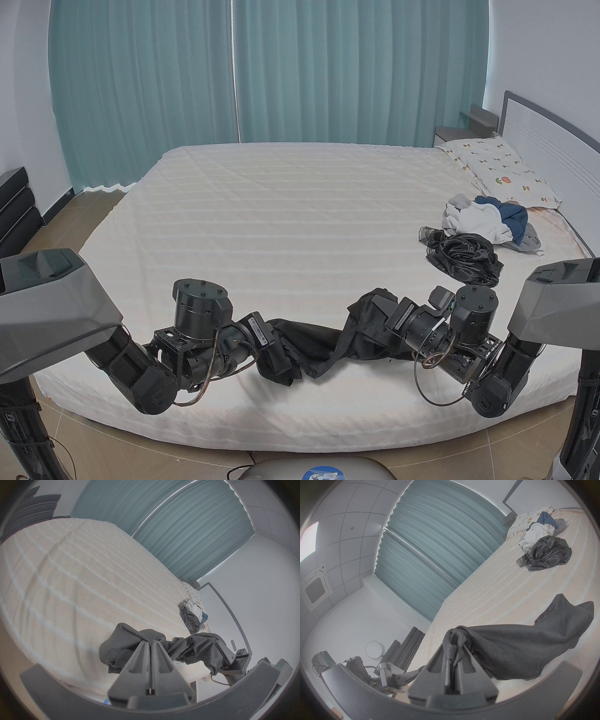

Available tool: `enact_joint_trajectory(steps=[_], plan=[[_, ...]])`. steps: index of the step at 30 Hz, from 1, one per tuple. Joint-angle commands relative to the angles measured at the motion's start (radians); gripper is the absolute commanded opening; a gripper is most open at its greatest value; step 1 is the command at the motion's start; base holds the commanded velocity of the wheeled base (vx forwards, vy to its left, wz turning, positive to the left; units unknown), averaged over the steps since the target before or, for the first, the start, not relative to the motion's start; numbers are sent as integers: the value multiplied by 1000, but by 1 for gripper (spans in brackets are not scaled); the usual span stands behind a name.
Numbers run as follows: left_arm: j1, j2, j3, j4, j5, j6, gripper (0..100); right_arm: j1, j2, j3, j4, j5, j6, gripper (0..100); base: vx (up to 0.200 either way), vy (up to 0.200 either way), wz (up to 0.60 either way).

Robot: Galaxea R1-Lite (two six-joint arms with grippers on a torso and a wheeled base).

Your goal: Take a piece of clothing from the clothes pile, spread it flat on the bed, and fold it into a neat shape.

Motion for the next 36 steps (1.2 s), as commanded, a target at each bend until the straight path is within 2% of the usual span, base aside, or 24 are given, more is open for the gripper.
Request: enact_joint_trajectory(steps=[1,10,13,16,20,23,25,27,31,36], plan=[[-22,-1,1,1,3,0,0,-5,-3,21,-7,2,-7,0,-200,0,0],[-76,-77,39,10,32,4,0,7,-158,162,-8,0,-15,0,-200,0,0],[-85,-126,60,12,46,7,0,13,-259,221,-7,2,-19,0,-200,0,0],[-86,-211,71,20,50,17,0,41,-399,264,-7,0,-23,0,0,0,0],[-85,-335,47,107,50,20,0,76,-589,248,65,-8,-36,0,0,0,0],[-65,-413,-56,225,50,33,0,75,-759,107,296,-9,-41,0,0,0,0],[-40,-416,-110,270,49,36,0,63,-796,27,386,-9,-39,0,0,0,0],[4,-406,-210,356,49,35,0,-17,-803,-147,515,2,-36,0,0,0,0],[36,-315,-303,455,54,27,0,-106,-711,-379,635,17,-32,0,0,0,0],[56,-220,-357,469,54,-49,0,-158,-483,-511,661,22,-33,0,0,0,0]])
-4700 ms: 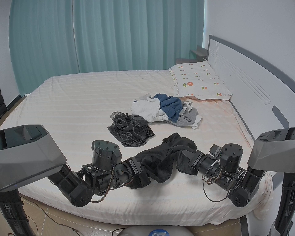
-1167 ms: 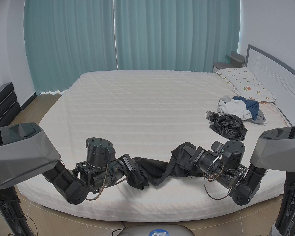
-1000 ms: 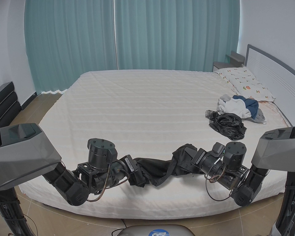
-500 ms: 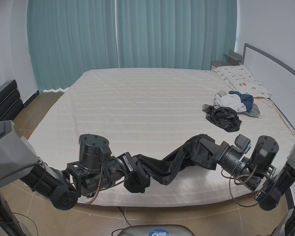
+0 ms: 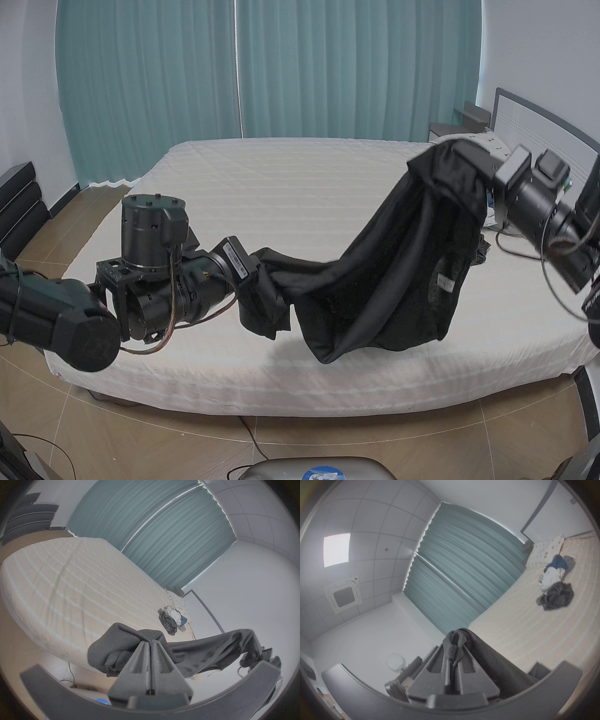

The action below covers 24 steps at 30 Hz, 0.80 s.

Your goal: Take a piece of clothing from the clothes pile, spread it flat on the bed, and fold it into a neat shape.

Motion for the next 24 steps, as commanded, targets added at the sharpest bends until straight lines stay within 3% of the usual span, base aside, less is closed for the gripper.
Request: enact_joint_trajectory(steps=[1,7,13,24], plan=[[67,127,-190,120,2,-94,0,-129,258,-313,151,9,-6,0,0,0,0],[98,224,-262,181,-9,-129,0,-147,486,-382,84,-2,-3,0,0,0,0],[130,291,-335,192,-12,-144,0,-149,604,-444,15,-62,-8,0,200,0,0],[158,446,-447,192,-14,-144,0,-156,730,-507,-24,-94,-16,0,200,0,0]])
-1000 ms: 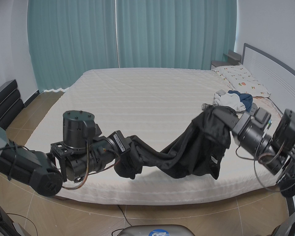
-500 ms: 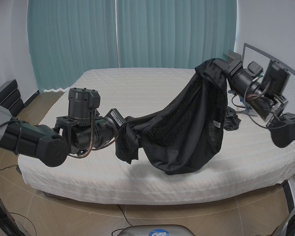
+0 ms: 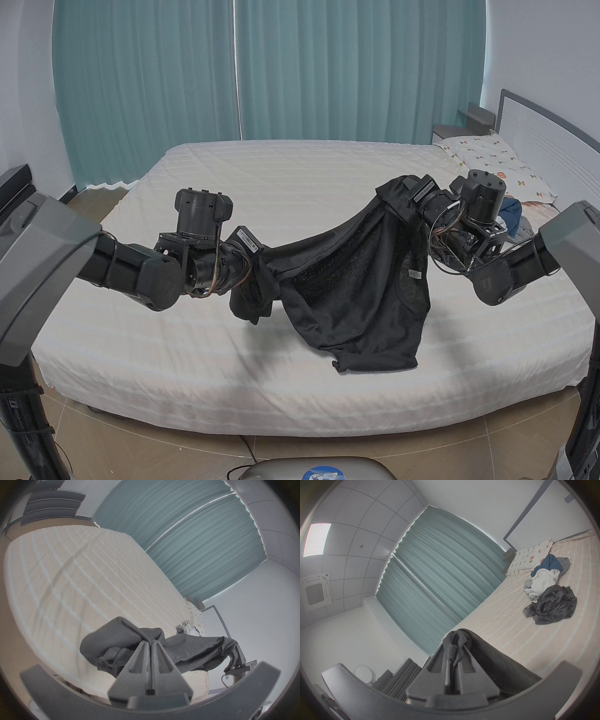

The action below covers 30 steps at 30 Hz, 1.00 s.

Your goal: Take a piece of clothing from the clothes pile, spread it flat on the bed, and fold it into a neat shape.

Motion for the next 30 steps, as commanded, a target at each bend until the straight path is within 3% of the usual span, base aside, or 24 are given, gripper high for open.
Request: enact_joint_trajectory(steps=[1,10,28,29,30], plan=[[15,102,-47,1,-1,-1,0,-3,92,-23,-10,-8,-7,0,200,0,0],[23,180,-101,1,1,2,0,-25,186,-79,0,-6,-29,0,200,0,0],[49,326,-279,45,6,-3,0,-26,348,-237,17,-37,-32,0,0,0,0],[49,326,-279,45,6,-3,100,-26,348,-237,17,-37,-32,0,0,0,0],[49,340,-291,45,4,-15,100,-29,367,-248,18,-37,-32,0,0,0,0]])
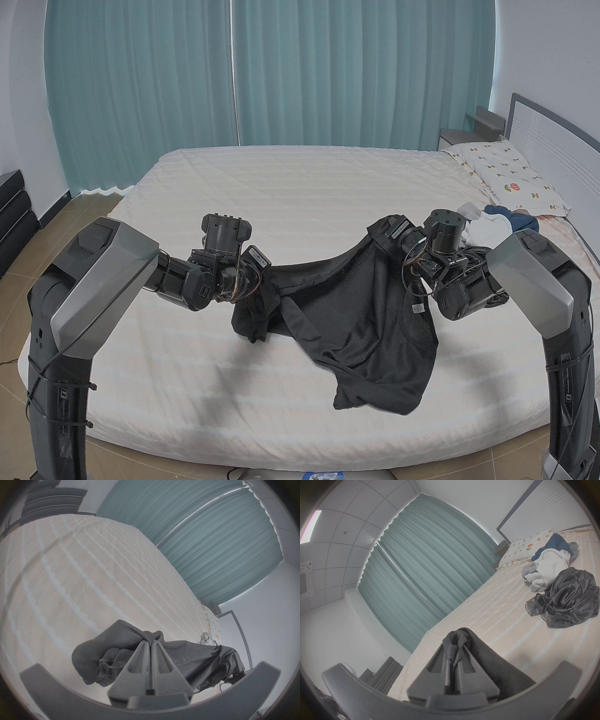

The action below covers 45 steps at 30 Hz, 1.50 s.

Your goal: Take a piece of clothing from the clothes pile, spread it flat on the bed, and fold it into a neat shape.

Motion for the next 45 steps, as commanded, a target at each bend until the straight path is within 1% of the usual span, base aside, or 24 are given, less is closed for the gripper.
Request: enact_joint_trajectory(steps=[1,7,8,10,11,12,16,20,22,23,25,30,33,37,39,40,42,45], plan=[[1,49,-34,-1,0,-15,100,-4,53,-30,1,0,0,100,0,0,0],[0,99,-75,1,14,-23,100,-7,121,-32,0,-2,0,100,0,0,0],[6,101,-75,-1,20,-22,100,-24,118,-35,-2,-17,0,100,0,0,0],[9,101,-75,-1,26,-22,100,-29,118,-39,-3,-25,0,100,0,0,0],[21,101,-75,-7,49,-22,100,-46,118,-73,0,-60,0,100,0,0,0],[24,101,-75,-2,52,-22,100,-56,119,-81,3,-72,0,100,0,0,0],[30,98,-57,7,52,-17,100,-73,116,-46,18,-79,0,100,0,0,0],[36,59,0,111,40,17,100,-99,47,125,6,-62,17,100,0,0,0],[39,49,25,139,38,41,100,-99,4,209,1,-34,37,100,0,0,0],[39,49,25,139,38,41,100,-99,4,209,1,-34,37,100,0,0,0],[38,47,63,142,38,54,100,-99,-54,336,-45,-5,80,100,0,0,0],[33,55,97,144,38,54,100,-87,-100,488,-98,-2,135,100,0,0,0],[30,56,123,139,35,54,100,-86,-119,559,-126,0,183,100,0,0,0],[29,56,129,136,32,55,100,-78,-123,594,-146,0,203,100,0,0,0],[27,84,110,133,29,57,100,-66,-120,640,-174,0,223,100,0,0,0],[27,95,100,134,29,57,0,-58,-119,649,-177,1,229,100,0,0,0],[27,119,66,142,29,67,0,-41,-117,669,-180,3,239,100,0,0,0],[39,128,34,142,30,107,0,-26,-116,694,-177,17,238,100,0,0,0]])
